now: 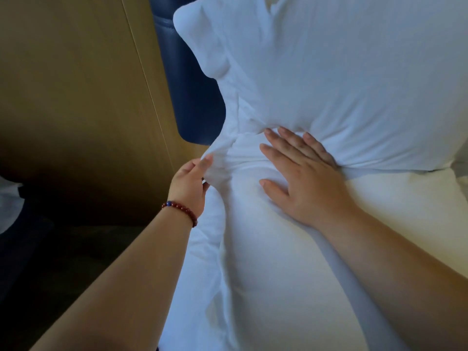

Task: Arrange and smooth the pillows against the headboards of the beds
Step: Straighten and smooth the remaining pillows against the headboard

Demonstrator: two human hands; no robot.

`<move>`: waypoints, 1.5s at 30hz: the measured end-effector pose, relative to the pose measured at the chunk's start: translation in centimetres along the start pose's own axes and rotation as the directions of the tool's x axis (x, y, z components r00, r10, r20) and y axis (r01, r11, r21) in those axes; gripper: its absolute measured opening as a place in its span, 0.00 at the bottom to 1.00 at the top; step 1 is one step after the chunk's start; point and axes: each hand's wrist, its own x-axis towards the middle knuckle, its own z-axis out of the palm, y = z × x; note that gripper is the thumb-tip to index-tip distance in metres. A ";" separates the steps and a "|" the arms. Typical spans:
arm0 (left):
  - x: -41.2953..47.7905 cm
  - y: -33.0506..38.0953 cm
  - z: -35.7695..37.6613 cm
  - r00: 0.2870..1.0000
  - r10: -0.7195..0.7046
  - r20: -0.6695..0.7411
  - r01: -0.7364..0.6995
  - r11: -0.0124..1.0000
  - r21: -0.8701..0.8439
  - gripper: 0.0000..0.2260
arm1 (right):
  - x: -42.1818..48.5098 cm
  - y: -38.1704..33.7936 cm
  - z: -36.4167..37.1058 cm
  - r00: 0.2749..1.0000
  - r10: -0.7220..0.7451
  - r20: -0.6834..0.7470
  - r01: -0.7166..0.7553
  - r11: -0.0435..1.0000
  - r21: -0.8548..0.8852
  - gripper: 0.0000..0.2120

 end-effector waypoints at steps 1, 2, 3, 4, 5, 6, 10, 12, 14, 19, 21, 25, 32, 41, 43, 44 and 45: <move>0.5 0.7 0.0 0.999 0.015 0.046 -0.015 1.000 0.018 0.07 | 0.0 -0.1 0.0 1.000 0.003 -0.015 -0.003 1.000 0.005 0.26; 1.2 1.6 0.1 0.994 0.007 0.106 -0.011 0.999 0.037 0.09 | 0.0 -0.2 0.0 1.000 0.004 -0.031 -0.004 1.000 0.016 0.26; 1.7 2.7 0.3 0.986 -0.013 0.165 0.001 0.997 0.072 0.15 | 0.0 -0.3 0.0 0.999 0.003 -0.046 -0.002 1.000 0.030 0.25; 2.3 3.6 0.7 0.972 -0.044 0.230 0.020 0.994 0.106 0.25 | 0.0 -0.4 -0.1 0.998 0.002 -0.059 0.001 0.999 0.045 0.25; 2.6 4.4 1.2 0.953 -0.089 0.289 0.054 0.991 0.126 0.33 | 0.0 -0.5 -0.1 0.998 0.001 -0.071 0.004 0.998 0.062 0.25; 2.9 4.9 1.7 0.938 -0.124 0.323 0.079 0.985 0.151 0.39 | -0.1 -0.5 -0.2 0.997 0.001 -0.081 0.005 0.997 0.076 0.25; 2.0 5.1 2.7 0.965 -0.097 0.243 0.038 0.971 0.238 0.30 | -0.3 -0.2 -0.6 0.997 0.026 -0.078 -0.019 0.996 0.085 0.26; 1.1 4.6 1.9 0.990 -0.066 0.125 0.045 0.985 0.164 0.27 | -0.4 -0.2 -0.8 0.996 0.035 -0.079 -0.026 0.993 0.116 0.26; 0.2 4.2 1.4 0.996 -0.033 0.085 0.025 0.996 0.091 0.17 | -0.4 -0.1 -1.0 0.994 0.065 -0.088 -0.046 0.979 0.200 0.26; -1.2 6.8 2.4 0.982 0.055 0.180 -0.087 0.981 0.173 0.18 | 0.1 0.0 -2.7 0.975 0.078 -0.209 -0.010 0.951 0.308 0.22; -1.2 9.0 3.4 0.973 0.087 0.216 -0.115 0.986 0.121 0.26 | 1.1 0.0 -4.2 0.963 0.039 -0.268 0.036 0.962 0.269 0.21; -2.1 14.2 6.4 0.939 0.215 0.267 -0.247 0.965 0.093 0.19 | 4.8 1.5 -7.5 0.935 -0.057 -0.349 0.133 0.971 0.197 0.20; -2.1 19.1 8.1 0.926 0.306 0.223 -0.286 0.951 -0.118 0.20 | 13.5 5.6 -12.3 0.979 -0.039 -0.198 0.066 0.990 0.128 0.30; -2.6 23.1 8.3 0.958 0.285 0.018 -0.283 0.957 -0.066 0.09 | 16.6 10.0 -12.7 0.989 0.101 0.109 -0.094 0.993 -0.066 0.39; -2.7 23.4 8.5 0.956 0.293 -0.002 -0.293 0.956 -0.018 0.10 | 16.0 10.2 -12.6 0.990 0.111 0.086 -0.105 0.992 -0.069 0.38; -2.7 23.5 8.8 0.958 0.288 -0.002 -0.288 0.957 -0.008 0.10 | 15.8 10.2 -12.7 0.990 0.118 0.082 -0.114 0.992 -0.056 0.37; -2.7 23.6 9.0 0.958 0.286 0.004 -0.286 0.958 -0.013 0.09 | 15.7 10.4 -12.7 0.989 0.122 0.080 -0.119 0.992 -0.034 0.37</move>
